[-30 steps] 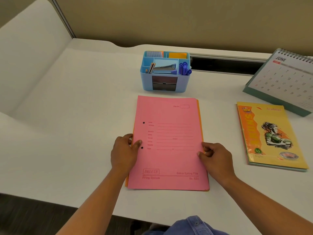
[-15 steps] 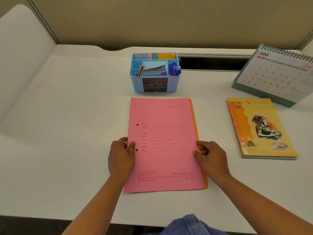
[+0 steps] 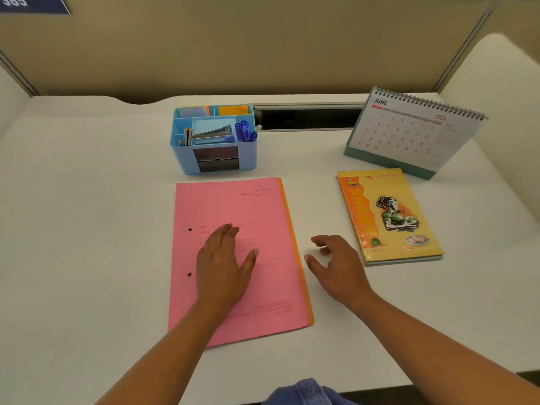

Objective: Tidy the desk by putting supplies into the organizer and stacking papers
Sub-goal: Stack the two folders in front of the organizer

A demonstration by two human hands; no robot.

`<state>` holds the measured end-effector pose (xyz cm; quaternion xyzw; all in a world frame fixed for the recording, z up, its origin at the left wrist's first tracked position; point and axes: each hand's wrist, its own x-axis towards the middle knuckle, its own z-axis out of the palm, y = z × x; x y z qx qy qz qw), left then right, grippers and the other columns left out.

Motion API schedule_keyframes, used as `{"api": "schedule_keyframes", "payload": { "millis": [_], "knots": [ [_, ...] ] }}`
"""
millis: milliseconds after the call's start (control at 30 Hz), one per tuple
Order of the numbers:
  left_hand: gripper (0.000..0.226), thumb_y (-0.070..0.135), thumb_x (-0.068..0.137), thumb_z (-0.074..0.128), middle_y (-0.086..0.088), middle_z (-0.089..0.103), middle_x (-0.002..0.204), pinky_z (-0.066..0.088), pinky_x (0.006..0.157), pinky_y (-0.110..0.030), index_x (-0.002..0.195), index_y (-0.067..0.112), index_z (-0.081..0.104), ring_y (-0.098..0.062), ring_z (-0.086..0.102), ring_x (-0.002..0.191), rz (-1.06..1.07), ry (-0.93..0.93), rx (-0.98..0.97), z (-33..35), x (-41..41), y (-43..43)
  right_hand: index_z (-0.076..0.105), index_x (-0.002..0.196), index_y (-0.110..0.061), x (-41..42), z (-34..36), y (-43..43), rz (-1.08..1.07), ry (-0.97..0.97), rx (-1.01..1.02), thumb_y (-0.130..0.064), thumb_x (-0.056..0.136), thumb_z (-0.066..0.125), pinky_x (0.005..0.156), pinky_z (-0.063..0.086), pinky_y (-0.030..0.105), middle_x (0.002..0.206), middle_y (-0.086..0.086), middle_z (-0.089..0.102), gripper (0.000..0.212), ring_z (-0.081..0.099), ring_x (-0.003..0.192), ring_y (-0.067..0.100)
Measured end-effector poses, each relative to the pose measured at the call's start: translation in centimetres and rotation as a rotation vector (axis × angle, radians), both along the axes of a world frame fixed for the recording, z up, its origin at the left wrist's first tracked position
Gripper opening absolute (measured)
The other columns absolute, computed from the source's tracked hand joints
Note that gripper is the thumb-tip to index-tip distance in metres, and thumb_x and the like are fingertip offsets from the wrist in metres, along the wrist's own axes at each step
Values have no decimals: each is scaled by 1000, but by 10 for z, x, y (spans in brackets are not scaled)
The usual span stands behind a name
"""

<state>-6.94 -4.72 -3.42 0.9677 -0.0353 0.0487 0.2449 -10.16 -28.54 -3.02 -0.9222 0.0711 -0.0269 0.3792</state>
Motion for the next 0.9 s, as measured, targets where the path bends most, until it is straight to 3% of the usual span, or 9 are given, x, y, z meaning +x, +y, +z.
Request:
{"api": "schedule_keyframes", "payload": {
  "millis": [133, 267, 367, 500, 567, 900],
  "knots": [
    [70, 59, 93, 47, -1, 31, 157, 21, 117, -41, 147, 16, 37, -20, 25, 146, -68, 81, 71, -8, 4, -32, 58, 124, -20, 2, 3, -52, 16, -91, -186, -38, 90, 62, 103, 39, 28, 130, -3, 57, 39, 50, 123, 15],
    [82, 71, 90, 20, 1, 17, 162, 5, 120, -38, 153, 18, 23, -19, 10, 150, -121, 122, 167, -22, 2, -47, 42, 143, -16, 10, -4, -89, 6, -41, -439, -52, 90, 55, 113, 28, 37, 152, 3, 38, 66, 31, 142, 21],
    [84, 71, 90, 9, 2, 11, 163, 1, 121, -37, 155, 18, 17, -16, 5, 150, -120, 122, 194, -30, -3, -47, 22, 153, -17, 18, -11, -102, -15, 49, -478, -61, 89, 50, 118, 17, 37, 161, 1, 17, 83, 14, 149, 21],
    [81, 69, 92, 11, 3, 12, 163, 2, 122, -37, 156, 20, 16, -14, 6, 150, -105, 116, 221, -32, -5, -48, 16, 154, -15, 19, -23, -112, 11, 89, -511, -63, 90, 36, 119, 4, 33, 162, 3, 13, 82, 6, 150, 21],
    [80, 69, 92, 11, 4, 13, 163, 2, 122, -37, 155, 20, 17, -14, 7, 150, -96, 115, 225, -32, -5, -49, 18, 154, -15, 18, -28, -113, 10, 66, -535, -61, 89, 29, 119, 4, 34, 162, 4, 15, 80, 7, 150, 21],
    [77, 67, 94, 16, 5, 14, 163, 5, 122, -38, 155, 21, 19, -14, 8, 150, -89, 118, 252, -34, -5, -49, 27, 152, -12, 16, -36, -111, -24, 26, -562, -56, 90, 32, 121, 16, 39, 159, 7, 24, 76, 17, 148, 22]
  ]
}}
